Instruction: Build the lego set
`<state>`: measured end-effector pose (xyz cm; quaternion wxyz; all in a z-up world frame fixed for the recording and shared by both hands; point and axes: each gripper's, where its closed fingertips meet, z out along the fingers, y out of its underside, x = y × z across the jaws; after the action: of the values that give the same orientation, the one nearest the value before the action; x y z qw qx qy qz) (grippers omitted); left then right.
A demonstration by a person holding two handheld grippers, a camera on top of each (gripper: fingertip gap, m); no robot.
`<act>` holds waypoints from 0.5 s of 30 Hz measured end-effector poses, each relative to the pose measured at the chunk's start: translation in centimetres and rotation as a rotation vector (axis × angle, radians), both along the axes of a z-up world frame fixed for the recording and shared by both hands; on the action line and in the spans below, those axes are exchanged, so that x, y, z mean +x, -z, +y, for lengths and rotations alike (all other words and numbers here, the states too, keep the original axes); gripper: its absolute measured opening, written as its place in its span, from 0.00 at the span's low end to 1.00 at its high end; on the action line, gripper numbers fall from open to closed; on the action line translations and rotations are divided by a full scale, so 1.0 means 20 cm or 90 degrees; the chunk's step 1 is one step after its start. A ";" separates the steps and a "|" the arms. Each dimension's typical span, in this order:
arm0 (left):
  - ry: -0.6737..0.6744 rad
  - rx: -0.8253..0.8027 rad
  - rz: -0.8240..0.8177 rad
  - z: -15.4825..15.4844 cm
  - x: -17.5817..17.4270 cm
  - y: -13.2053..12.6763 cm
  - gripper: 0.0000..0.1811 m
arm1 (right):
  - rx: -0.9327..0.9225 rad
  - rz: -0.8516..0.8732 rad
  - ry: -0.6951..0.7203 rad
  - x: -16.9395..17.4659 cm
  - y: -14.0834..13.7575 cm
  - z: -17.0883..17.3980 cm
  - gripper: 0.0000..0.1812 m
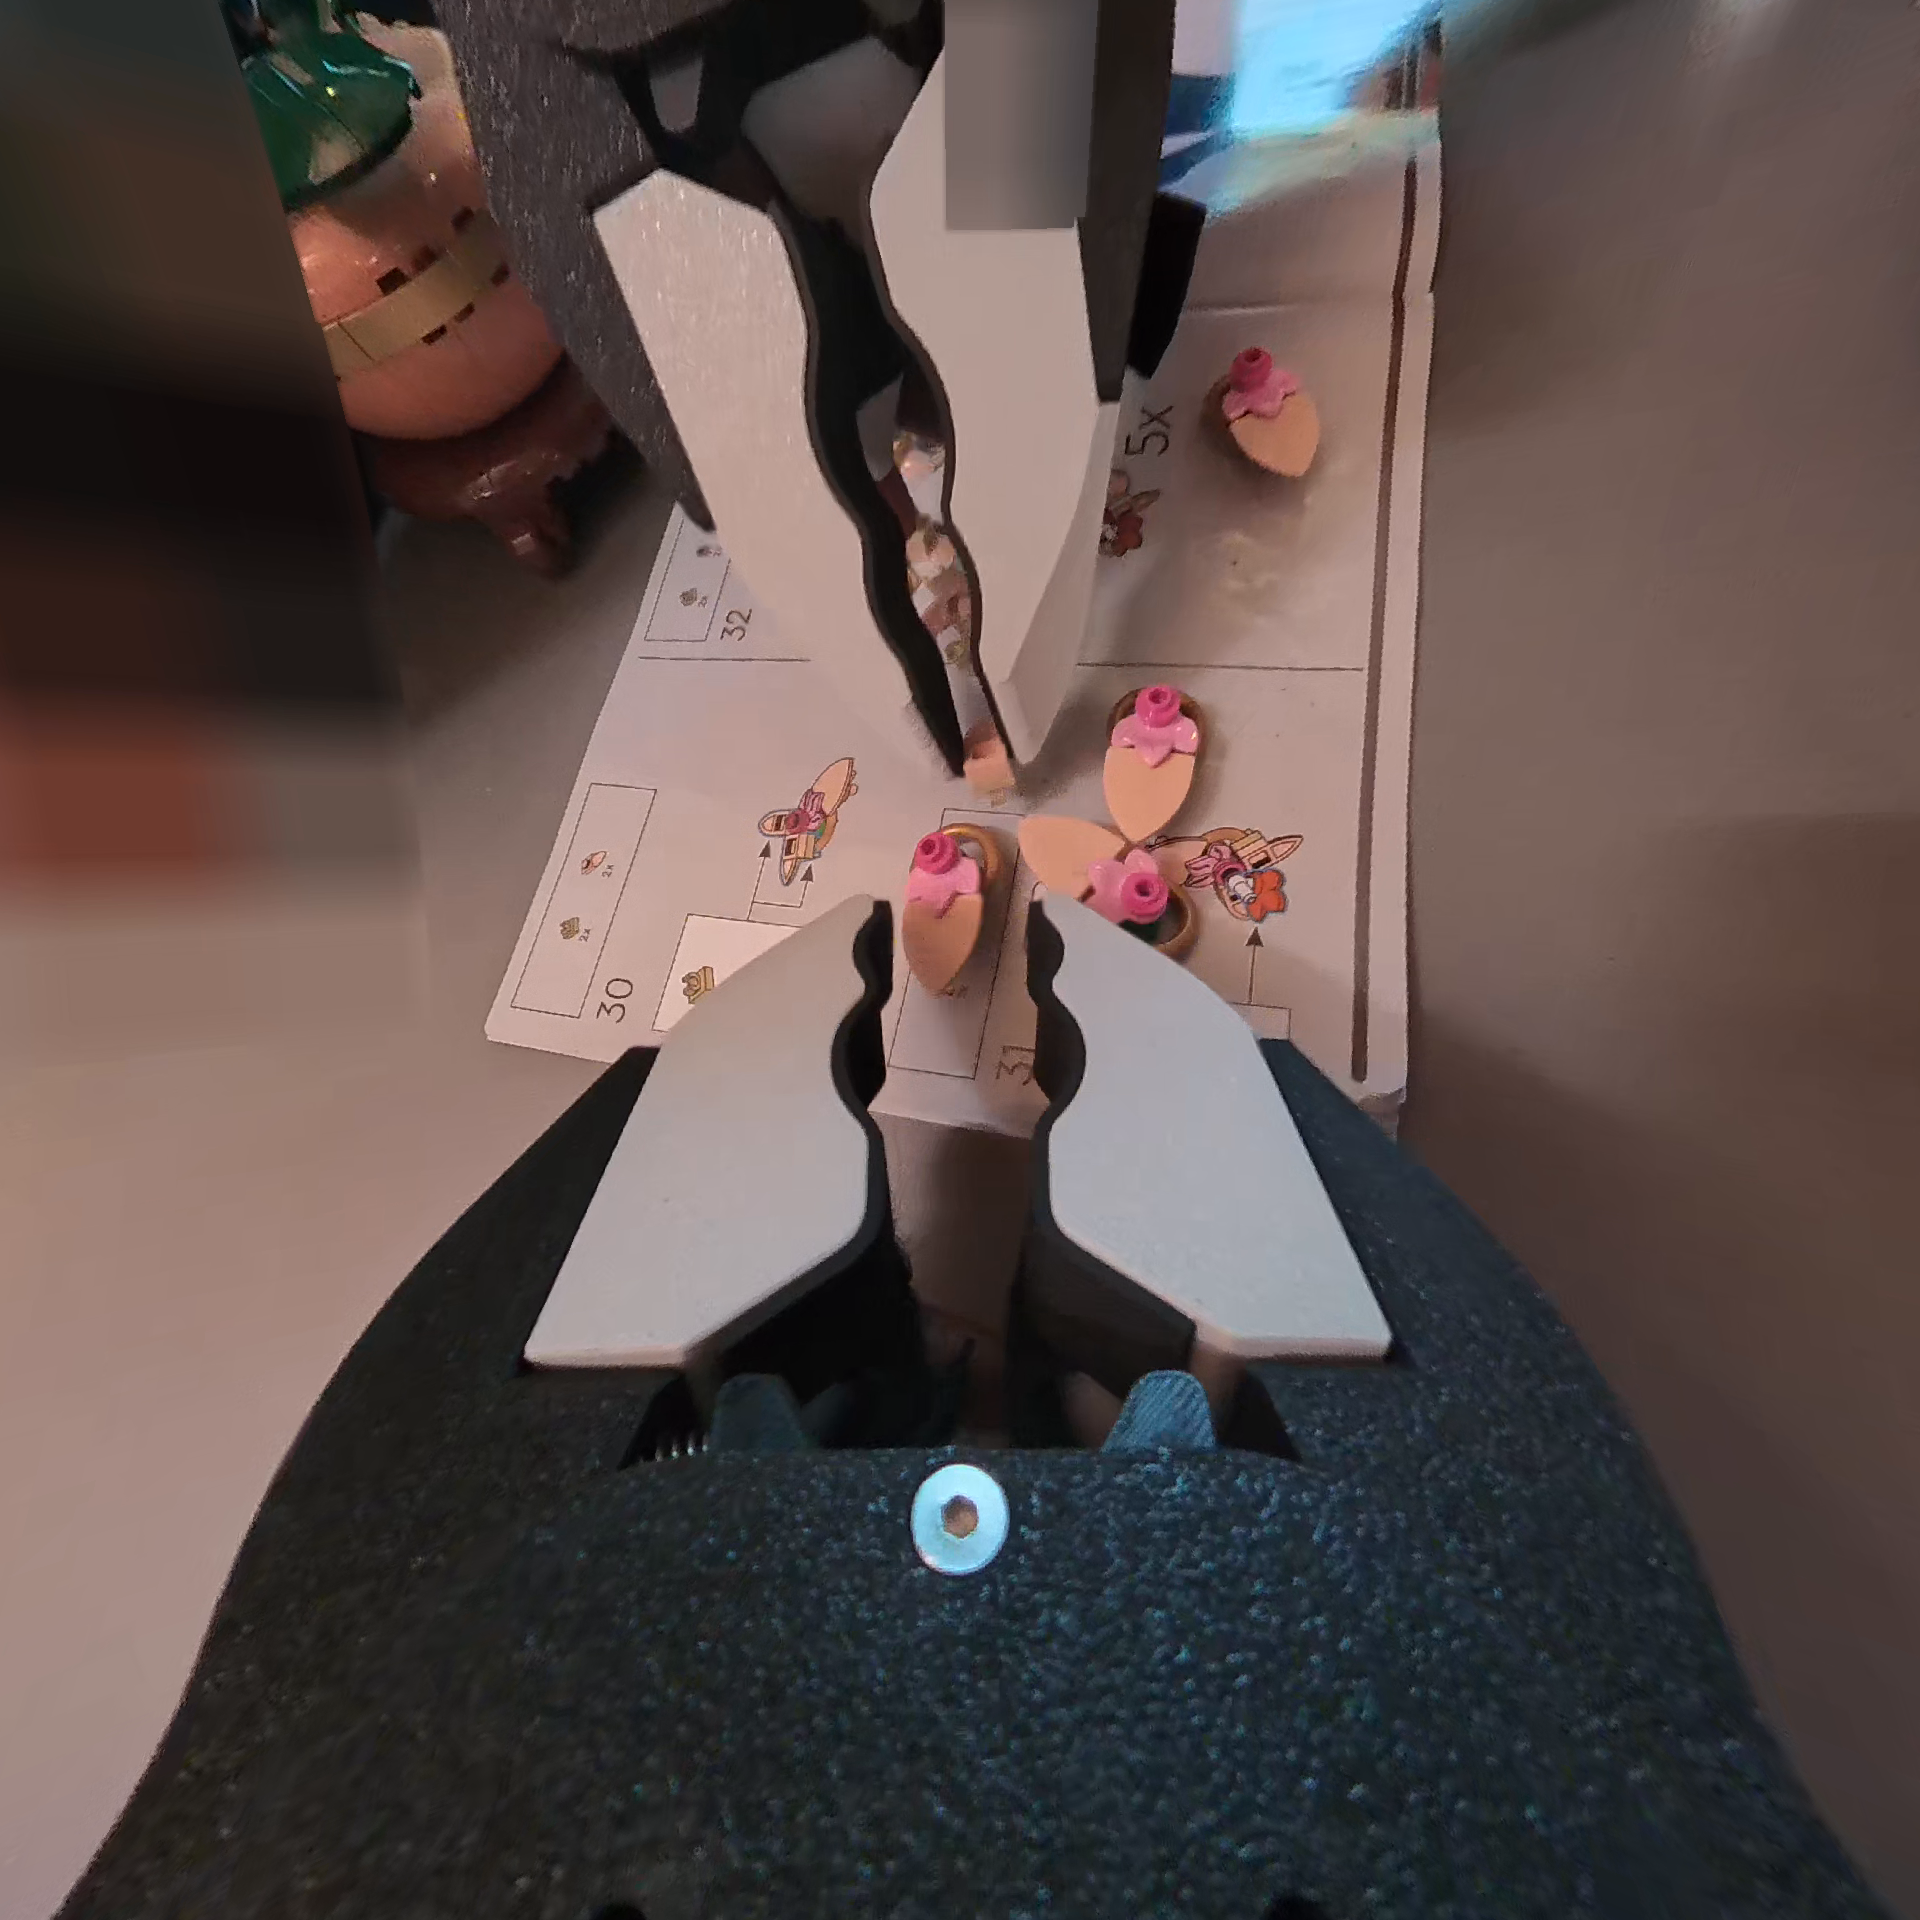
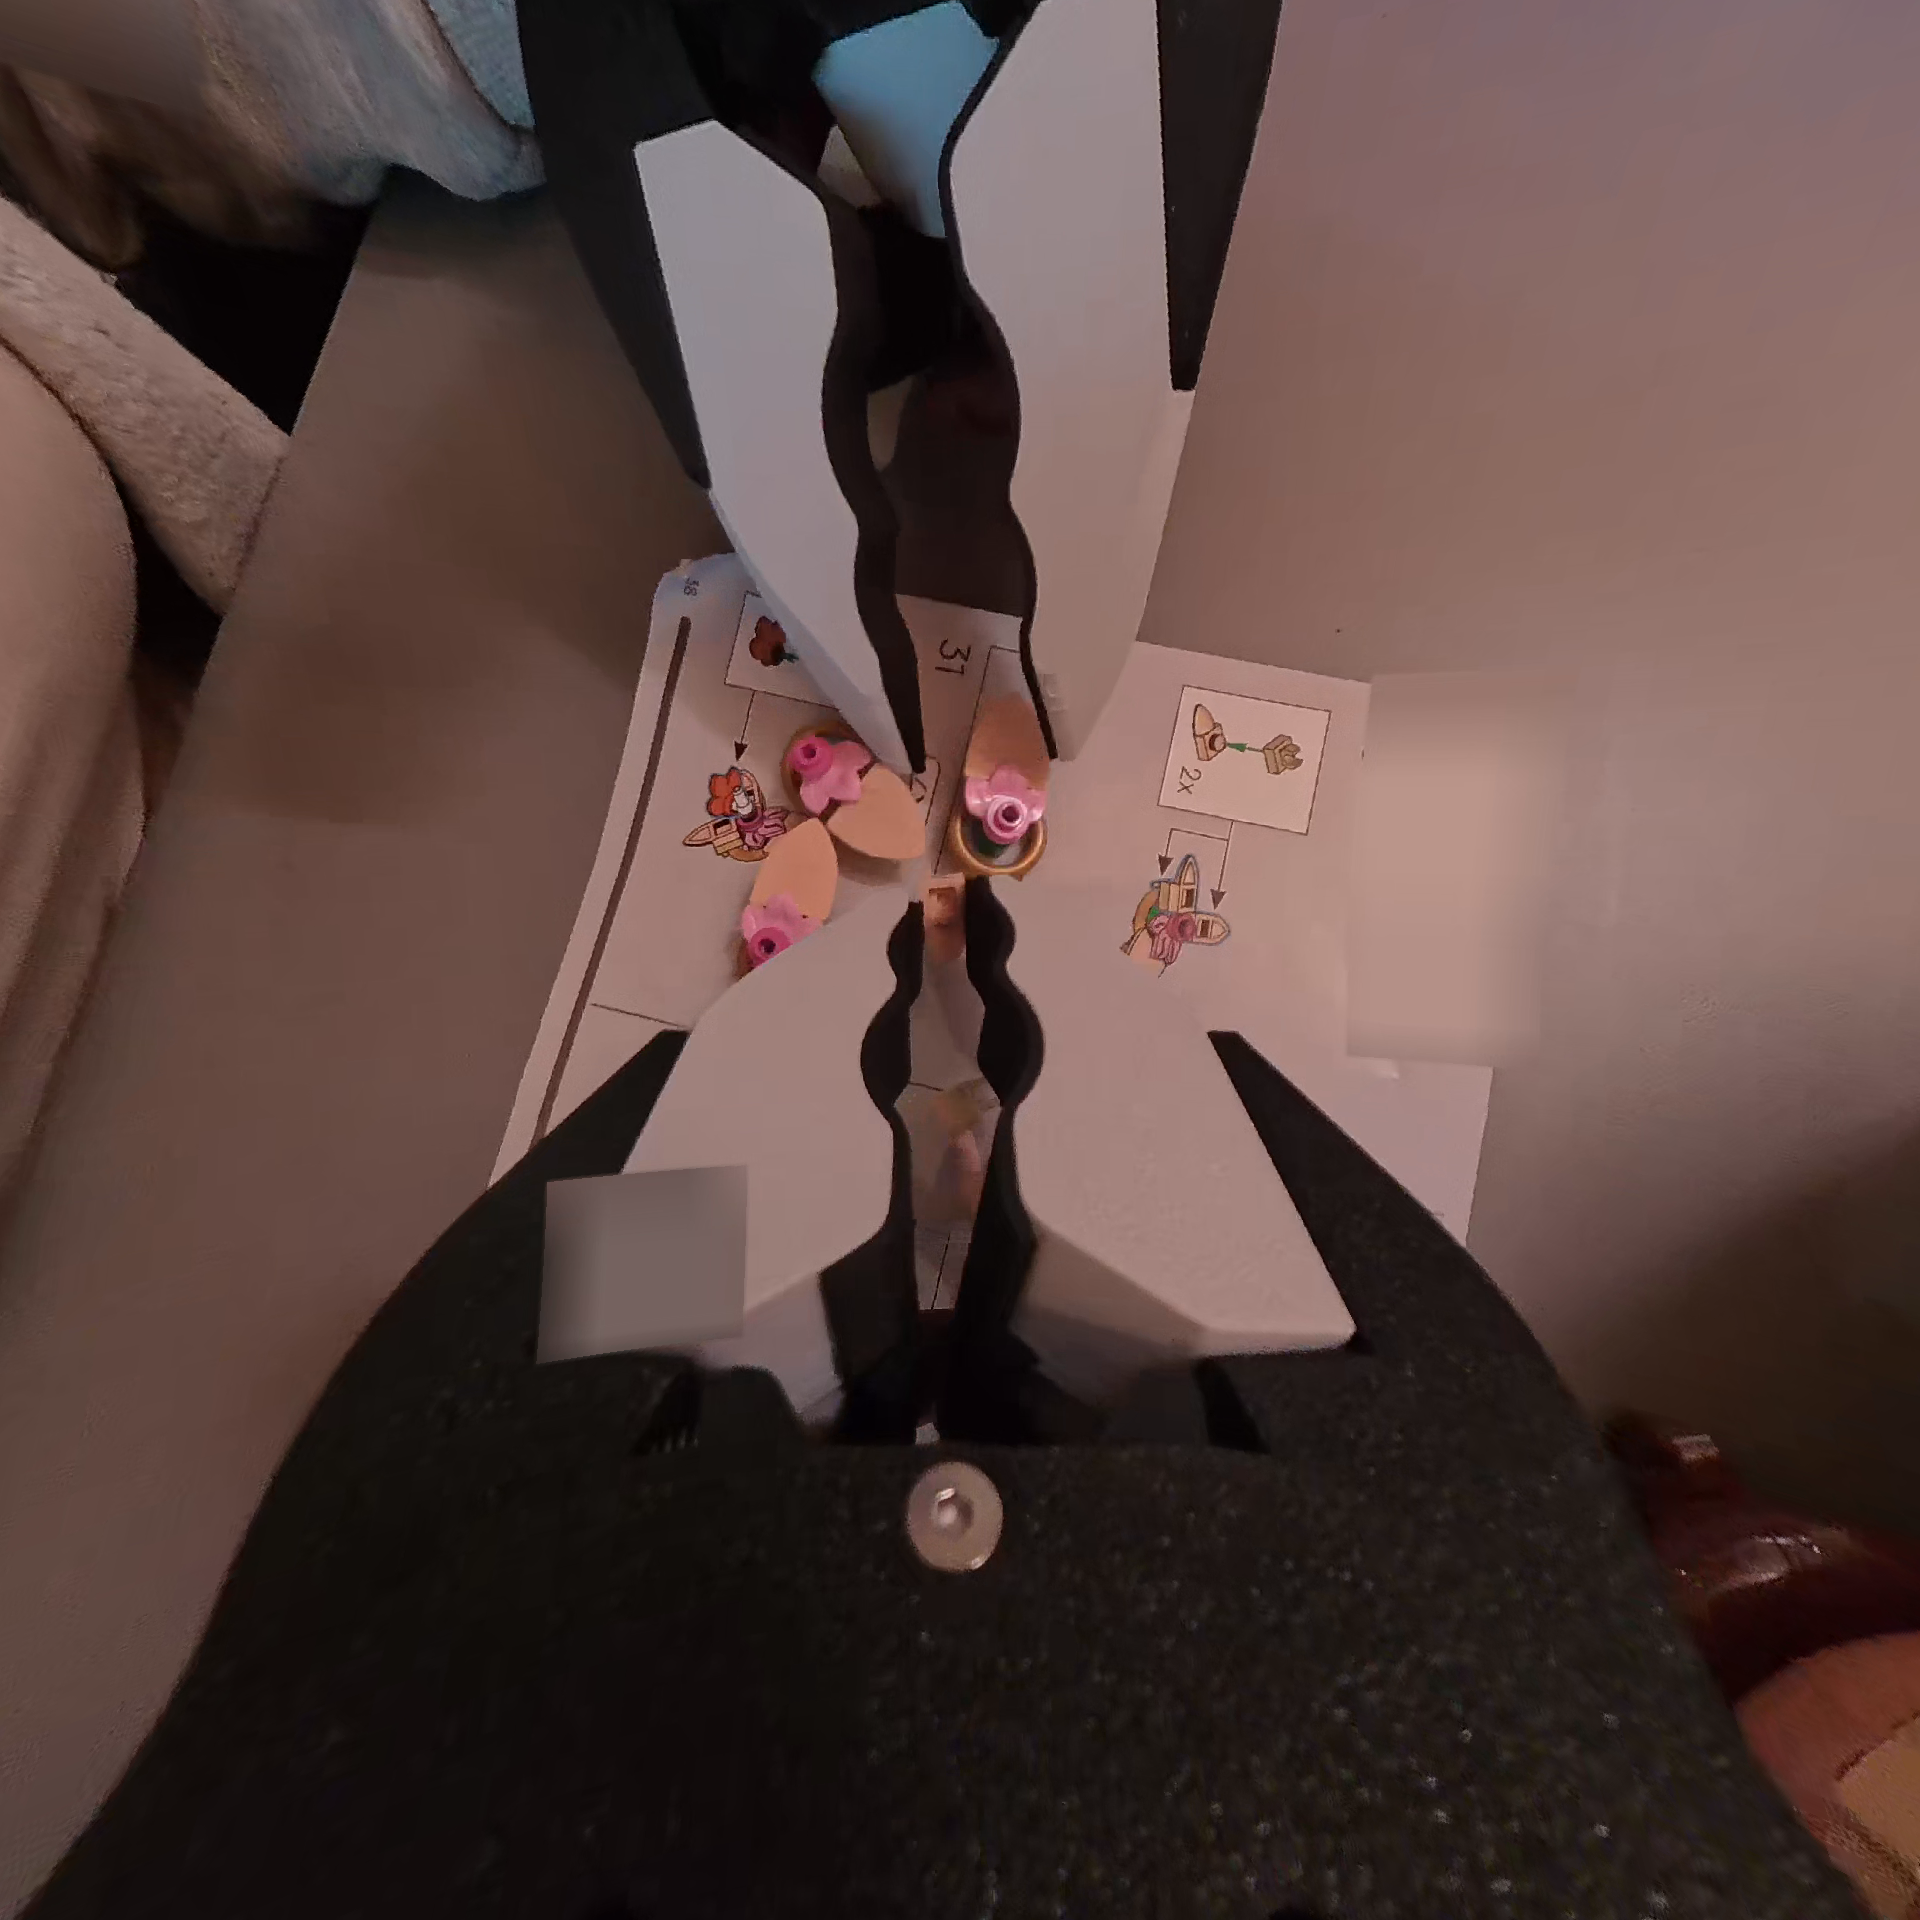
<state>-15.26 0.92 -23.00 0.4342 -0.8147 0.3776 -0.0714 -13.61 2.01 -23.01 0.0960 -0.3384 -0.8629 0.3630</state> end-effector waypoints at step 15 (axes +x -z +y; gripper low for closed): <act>0.004 0.015 0.013 -0.01 -0.03 -0.01 0.10 | -0.001 0.012 0.036 0.02 -0.02 0.04 0.04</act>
<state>-15.86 0.67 -22.74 0.4398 -0.8088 0.3857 -0.0600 -13.24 2.74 -22.62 0.1141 -0.3593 -0.8516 0.3643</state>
